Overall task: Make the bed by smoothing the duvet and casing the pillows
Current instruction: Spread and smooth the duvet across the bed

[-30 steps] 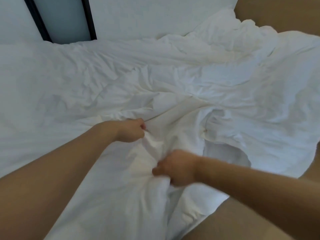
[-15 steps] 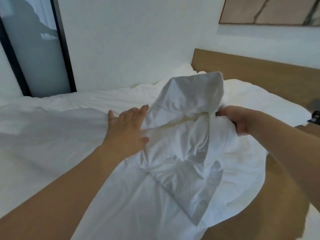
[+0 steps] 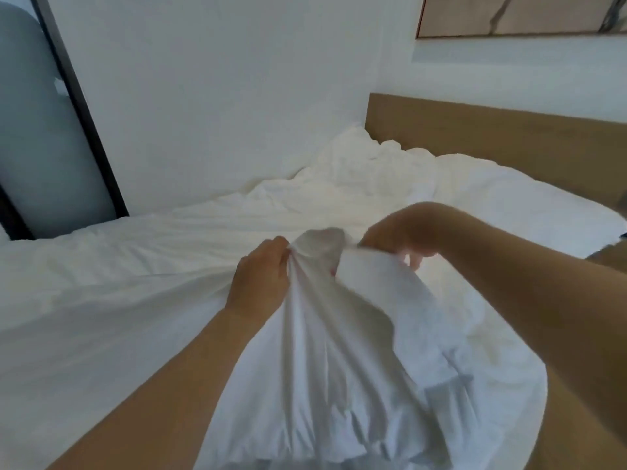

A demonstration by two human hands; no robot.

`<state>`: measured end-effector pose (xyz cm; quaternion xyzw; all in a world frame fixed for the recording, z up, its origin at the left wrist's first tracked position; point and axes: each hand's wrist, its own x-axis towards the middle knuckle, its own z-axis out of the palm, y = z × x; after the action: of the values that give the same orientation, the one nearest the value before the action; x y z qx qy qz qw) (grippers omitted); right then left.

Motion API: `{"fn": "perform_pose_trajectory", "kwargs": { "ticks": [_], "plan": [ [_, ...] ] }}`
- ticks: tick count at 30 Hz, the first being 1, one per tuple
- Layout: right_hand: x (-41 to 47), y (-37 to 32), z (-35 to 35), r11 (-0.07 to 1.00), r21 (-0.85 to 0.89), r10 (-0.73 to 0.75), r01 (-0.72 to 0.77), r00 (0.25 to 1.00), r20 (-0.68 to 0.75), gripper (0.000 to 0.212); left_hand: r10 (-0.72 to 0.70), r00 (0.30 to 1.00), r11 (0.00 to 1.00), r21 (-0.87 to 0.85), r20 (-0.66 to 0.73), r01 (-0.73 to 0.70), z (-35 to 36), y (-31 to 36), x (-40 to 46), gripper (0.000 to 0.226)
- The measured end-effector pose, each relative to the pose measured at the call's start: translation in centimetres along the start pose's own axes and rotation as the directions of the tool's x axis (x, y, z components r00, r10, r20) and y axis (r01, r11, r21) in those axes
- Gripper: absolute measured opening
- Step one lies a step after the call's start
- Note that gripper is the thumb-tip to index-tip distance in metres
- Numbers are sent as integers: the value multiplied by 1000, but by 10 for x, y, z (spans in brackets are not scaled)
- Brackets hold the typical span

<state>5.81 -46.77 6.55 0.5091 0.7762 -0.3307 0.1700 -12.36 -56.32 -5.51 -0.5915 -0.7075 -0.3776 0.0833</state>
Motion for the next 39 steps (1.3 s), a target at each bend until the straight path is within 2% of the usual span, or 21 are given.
{"fn": "perform_pose_trajectory", "kwargs": {
  "ticks": [2,4,7,10,14,17,18,20,21,22,23,24,25,26,27,29,31,33,35,37,39],
  "plan": [
    [-3,-20,-6,914,-404,16,-36,998,-54,31,-37,994,999,42,104,33,-14,6,15,12],
    [-18,-35,-31,846,-533,-115,21,983,-144,28,-89,980,993,95,179,73,-41,22,43,12],
    [-69,-56,-121,855,-515,-252,61,917,-309,25,-116,958,989,119,261,88,-107,69,117,14],
    [-152,-86,-235,841,-540,-270,34,891,-364,11,-66,951,974,226,301,-4,-192,142,220,23],
    [-276,-128,-389,869,-495,-280,23,848,-451,19,173,978,924,325,115,-202,-301,243,358,25],
    [-355,-131,-492,952,-300,-222,52,792,-569,9,278,959,959,68,-51,-274,-369,310,411,32],
    [-365,-126,-503,960,-275,-221,57,757,-615,11,288,957,957,37,-32,-287,-373,320,412,38],
    [-365,-109,-483,947,-316,-246,51,748,-616,15,181,945,968,123,272,-220,-357,332,377,42],
    [-361,-102,-455,936,-351,-208,11,822,-530,20,57,876,959,217,478,-180,-348,335,352,40],
    [-353,-91,-427,907,-420,-137,-27,925,-355,23,-35,785,938,291,619,-188,-341,336,334,36],
    [-351,-82,-410,882,-471,-93,-26,969,-228,23,-55,755,920,326,654,-215,-340,336,332,30],
    [-351,-75,-412,878,-476,-68,-51,971,-230,20,-23,786,907,344,617,-244,-339,337,348,26],
    [-354,-74,-432,896,-439,-93,-69,937,-337,17,27,837,894,362,546,-265,-342,342,376,24],
    [-359,-81,-458,915,-393,-135,-86,854,-503,17,84,889,903,342,450,-259,-351,348,407,24],
    [-366,-94,-488,928,-362,-189,-89,724,-663,23,123,933,923,307,340,-233,-364,357,438,23],
    [-391,-132,-542,931,-358,-280,-73,488,-827,33,104,989,975,187,101,-122,-373,358,479,23],
    [-402,-158,-566,936,-342,-291,-83,366,-884,31,-70,997,984,169,37,62,-357,327,475,27],
    [-397,-163,-571,930,-336,-266,-150,358,-895,26,-375,914,916,215,153,339,-330,283,432,29],
    [-378,-149,-565,908,-350,-220,-231,448,-867,27,-586,781,799,-5,216,601,-314,250,402,22],
    [-358,-134,-548,888,-334,-135,-317,513,-848,29,-643,744,710,-223,179,668,-316,239,417,17],
    [-333,-128,-518,889,-363,-134,-280,598,-790,38,-579,806,734,-350,125,582,-330,240,450,13]
  ]
}}
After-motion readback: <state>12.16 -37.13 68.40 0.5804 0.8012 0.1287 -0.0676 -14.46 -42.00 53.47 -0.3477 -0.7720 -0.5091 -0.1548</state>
